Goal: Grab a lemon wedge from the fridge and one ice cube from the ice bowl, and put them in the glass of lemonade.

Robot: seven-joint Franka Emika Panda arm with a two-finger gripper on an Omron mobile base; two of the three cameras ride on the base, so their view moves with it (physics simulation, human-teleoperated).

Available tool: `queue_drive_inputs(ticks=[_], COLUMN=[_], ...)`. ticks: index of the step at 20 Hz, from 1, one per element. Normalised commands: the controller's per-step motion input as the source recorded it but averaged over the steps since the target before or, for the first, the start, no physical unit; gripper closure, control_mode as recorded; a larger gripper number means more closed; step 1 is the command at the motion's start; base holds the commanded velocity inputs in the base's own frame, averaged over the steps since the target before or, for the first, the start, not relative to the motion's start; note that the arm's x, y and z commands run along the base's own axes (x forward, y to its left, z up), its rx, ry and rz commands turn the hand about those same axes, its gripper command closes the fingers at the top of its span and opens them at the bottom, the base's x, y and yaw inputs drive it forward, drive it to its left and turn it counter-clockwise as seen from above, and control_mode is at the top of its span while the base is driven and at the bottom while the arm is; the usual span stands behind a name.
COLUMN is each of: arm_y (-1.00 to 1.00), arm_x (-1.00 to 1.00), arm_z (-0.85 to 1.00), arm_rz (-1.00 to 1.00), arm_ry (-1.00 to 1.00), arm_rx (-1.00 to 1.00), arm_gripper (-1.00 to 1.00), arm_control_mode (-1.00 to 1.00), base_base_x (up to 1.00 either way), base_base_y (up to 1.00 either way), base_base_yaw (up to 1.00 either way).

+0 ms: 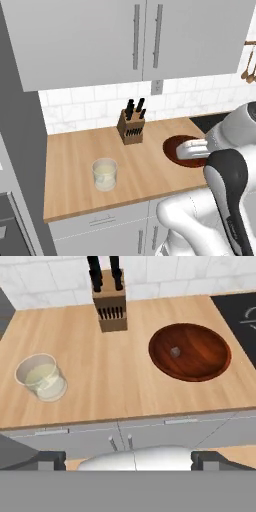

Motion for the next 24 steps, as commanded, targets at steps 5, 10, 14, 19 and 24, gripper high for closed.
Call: queue_drive_inputs(ticks=[5, 10, 14, 19, 24], arm_y=[-0.13, 0.00, 0.00, 0.00, 0.00], arm_x=[-0.40, -0.19, 0.00, 0.00, 0.00], arm_z=[0.02, 0.00, 0.00, 0.00, 0.00], arm_rz=[0.20, 0.03, 0.00, 0.00, 0.00], arm_ry=[-0.07, -0.01, 0.00, 0.00, 0.00], arm_rx=[0.00, 0.00, 0.00, 0.00, 0.00], arm_gripper=[-1.00, -1.00, -1.00, -1.00, -1.00], arm_control_mode=[-1.00, 1.00, 1.00, 1.00, 1.00], base_base_x=[0.00, -0.80, -0.93, -0.41, -0.24], base_base_y=[0.00, 0.17, 0.67, 1.00, 0.88], base_base_yaw=[0.00, 0.06, 0.01, 0.00, 0.00])
